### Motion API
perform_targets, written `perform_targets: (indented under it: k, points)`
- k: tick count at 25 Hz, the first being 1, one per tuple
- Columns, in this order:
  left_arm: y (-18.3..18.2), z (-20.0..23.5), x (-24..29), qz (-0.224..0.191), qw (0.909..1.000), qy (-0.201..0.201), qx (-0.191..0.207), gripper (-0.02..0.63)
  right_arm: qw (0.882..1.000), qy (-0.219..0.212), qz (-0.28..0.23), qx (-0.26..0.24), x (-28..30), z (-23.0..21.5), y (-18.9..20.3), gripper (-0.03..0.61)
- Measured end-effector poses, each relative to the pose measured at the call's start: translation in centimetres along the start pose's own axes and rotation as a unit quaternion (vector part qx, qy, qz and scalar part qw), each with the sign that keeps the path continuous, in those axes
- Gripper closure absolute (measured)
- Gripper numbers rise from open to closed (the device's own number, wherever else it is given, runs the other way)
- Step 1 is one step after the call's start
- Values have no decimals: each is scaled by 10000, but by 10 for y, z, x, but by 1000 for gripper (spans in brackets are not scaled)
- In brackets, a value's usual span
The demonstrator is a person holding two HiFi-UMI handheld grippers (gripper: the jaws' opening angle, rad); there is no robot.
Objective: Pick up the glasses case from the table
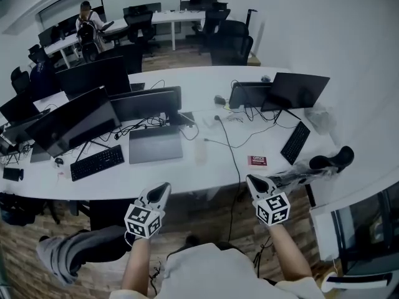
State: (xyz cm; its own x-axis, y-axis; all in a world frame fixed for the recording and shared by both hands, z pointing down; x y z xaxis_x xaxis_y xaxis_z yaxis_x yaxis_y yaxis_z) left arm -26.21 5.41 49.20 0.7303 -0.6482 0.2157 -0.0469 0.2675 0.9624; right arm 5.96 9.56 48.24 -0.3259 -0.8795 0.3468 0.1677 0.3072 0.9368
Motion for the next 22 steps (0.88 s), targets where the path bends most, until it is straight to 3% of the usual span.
perform_targets:
  k: [9,22]
  points:
    - [4,28,19,91,9999,53,-112,604,9999,62,123,23,29,-5,-1,580]
    - [-15,45,89,132,9996,-209,-134,604,9997,-236,110,35,90,-67,-11,580]
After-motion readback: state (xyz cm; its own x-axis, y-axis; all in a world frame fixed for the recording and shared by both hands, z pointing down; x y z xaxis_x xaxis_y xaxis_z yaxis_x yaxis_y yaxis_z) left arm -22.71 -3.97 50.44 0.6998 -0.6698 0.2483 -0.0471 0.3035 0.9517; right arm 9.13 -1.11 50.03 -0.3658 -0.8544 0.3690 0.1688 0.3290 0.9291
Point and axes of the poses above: the fingertips, and each gripper's own axes: x forward along the fingers, z to its left, y out of its underside, the point moved 5 cm from there along -x, backward along the fingers
